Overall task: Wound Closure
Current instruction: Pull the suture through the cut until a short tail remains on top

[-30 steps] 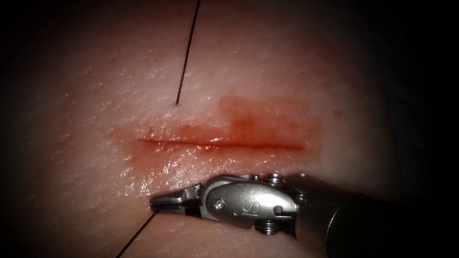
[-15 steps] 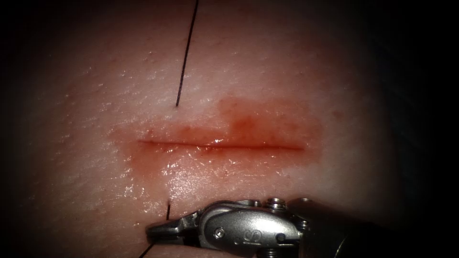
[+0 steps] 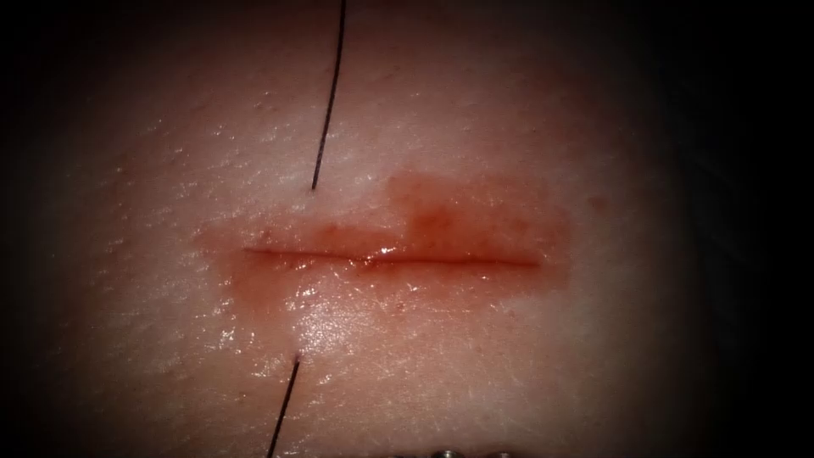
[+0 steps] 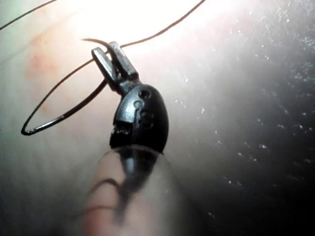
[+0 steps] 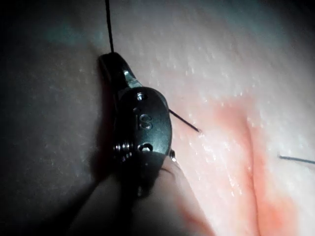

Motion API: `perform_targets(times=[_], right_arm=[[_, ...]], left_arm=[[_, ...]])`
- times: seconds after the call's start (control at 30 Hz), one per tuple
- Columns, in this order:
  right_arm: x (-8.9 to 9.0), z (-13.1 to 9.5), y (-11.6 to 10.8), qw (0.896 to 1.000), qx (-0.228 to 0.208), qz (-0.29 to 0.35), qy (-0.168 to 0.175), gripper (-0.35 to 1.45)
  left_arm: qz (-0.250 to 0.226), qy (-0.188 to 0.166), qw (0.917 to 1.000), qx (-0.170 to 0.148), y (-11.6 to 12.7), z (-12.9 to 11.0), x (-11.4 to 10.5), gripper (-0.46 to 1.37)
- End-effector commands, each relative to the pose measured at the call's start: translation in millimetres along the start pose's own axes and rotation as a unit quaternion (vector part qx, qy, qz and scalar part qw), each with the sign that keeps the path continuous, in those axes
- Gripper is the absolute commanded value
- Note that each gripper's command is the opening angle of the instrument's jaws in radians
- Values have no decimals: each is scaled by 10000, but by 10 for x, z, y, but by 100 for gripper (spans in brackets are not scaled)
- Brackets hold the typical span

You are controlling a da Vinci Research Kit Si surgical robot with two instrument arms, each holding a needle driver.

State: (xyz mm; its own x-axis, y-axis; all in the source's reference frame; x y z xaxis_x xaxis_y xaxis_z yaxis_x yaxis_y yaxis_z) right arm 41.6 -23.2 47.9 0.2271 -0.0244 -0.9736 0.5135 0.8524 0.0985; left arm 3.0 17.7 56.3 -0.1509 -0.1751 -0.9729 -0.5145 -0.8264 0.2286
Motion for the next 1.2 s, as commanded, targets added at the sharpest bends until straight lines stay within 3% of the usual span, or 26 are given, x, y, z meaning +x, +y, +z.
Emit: perform_targets(times=[0.03, 0.37, 0.57, 0.6, 0.63, 0.7, 0.73, 0.77, 0.97, 1.2], right_arm=[[3, 9, -4, 9999, 88, 38, 53, -35], [16, 51, -21, 9973, 685, 118, 251, -35], [18, 51, -19, 9956, 866, 119, 348, -35], [18, 48, -17, 9956, 869, 99, 342, -15], [17, 48, -17, 9960, 836, 100, 309, 29], [17, 47, -18, 9970, 720, 99, 250, 90], [17, 45, -19, 9978, 620, 101, 219, 113], [16, 44, -19, 9982, 556, 105, 189, 122], [13, 13, -10, 9994, 104, 271, 198, 122], [5, -49, 12, 9960, -711, 425, 348, 124]], left_arm=[[3, 3, 10000, -15, 0, -1, 0, -35], [3, 6, 10000, -15, 0, 0, 0, -35], [4, 8, 10000, -16, 0, -1, -1, -35], [4, 7, 10000, -16, 0, -1, 0, -35], [6, 7, 10000, -16, 1, -1, -1, -35], [4, 14, 10000, -2, 1, -1, -1, -35], [4, 13, 10000, -2, 1, -1, -1, -35], [4, 13, 10000, -1, 1, -1, -1, -35], [5, 11, 10000, 1, 1, 0, -1, -35], [8, 13, 10000, 1, 1, 0, -1, -35]])
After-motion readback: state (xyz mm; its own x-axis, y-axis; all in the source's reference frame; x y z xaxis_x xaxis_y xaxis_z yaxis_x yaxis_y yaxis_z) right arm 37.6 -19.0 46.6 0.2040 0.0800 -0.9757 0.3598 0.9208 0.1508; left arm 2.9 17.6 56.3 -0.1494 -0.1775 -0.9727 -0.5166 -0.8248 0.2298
